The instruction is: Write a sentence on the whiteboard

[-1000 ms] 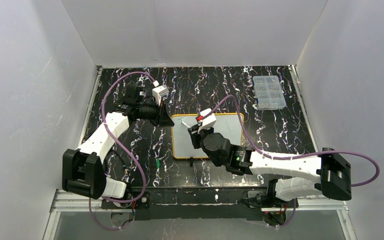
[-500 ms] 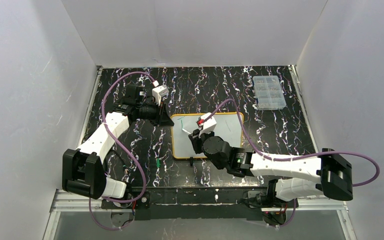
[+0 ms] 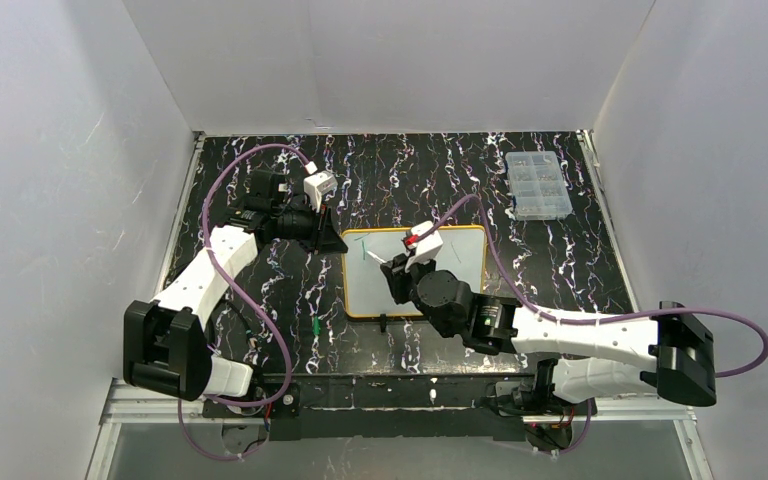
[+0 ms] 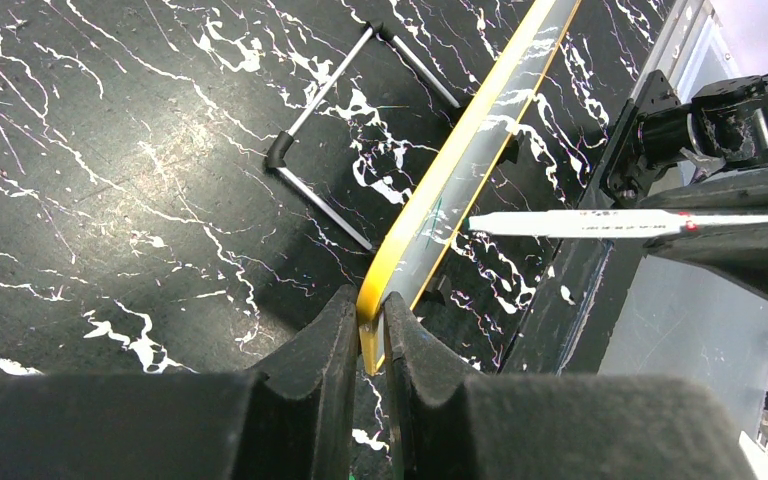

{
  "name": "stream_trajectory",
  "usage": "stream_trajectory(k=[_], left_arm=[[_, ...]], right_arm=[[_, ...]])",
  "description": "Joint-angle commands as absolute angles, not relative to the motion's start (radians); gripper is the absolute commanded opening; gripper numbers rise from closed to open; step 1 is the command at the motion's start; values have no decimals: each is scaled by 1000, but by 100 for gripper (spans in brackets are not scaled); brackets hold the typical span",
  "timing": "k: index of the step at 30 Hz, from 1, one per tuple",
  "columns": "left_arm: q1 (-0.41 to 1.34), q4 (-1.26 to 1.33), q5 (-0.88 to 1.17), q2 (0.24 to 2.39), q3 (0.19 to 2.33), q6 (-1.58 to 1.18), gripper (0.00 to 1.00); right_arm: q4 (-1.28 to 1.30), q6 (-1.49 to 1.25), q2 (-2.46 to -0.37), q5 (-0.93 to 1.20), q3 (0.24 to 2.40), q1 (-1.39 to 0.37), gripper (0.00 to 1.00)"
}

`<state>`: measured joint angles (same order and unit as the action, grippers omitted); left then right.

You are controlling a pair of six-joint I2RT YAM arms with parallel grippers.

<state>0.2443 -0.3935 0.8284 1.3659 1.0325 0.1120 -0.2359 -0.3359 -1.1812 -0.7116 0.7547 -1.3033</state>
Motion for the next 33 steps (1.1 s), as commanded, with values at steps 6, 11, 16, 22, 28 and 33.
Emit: stream_trajectory(k=[6, 11, 16, 22, 28, 33], left_arm=[[238, -397, 827, 1326, 1024, 129, 0], [237, -397, 827, 1328, 1026, 129, 0], [238, -397, 830, 1330, 1025, 129, 0], [238, -397, 828, 1330, 1025, 129, 0], [237, -397, 827, 1328, 1025, 129, 0], [238, -397, 827, 1327, 1026, 129, 0]], right_arm=[[-284, -314, -1175, -816, 756, -1310, 1], [-289, -311, -1189, -833, 756, -1310, 1], [-289, -304, -1211, -834, 766, -1310, 1], [-286, -298, -1231, -823, 772, -1310, 1], [-243, -331, -1212, -822, 750, -1311, 1], [-200, -362, -1186, -827, 729, -1312, 1]])
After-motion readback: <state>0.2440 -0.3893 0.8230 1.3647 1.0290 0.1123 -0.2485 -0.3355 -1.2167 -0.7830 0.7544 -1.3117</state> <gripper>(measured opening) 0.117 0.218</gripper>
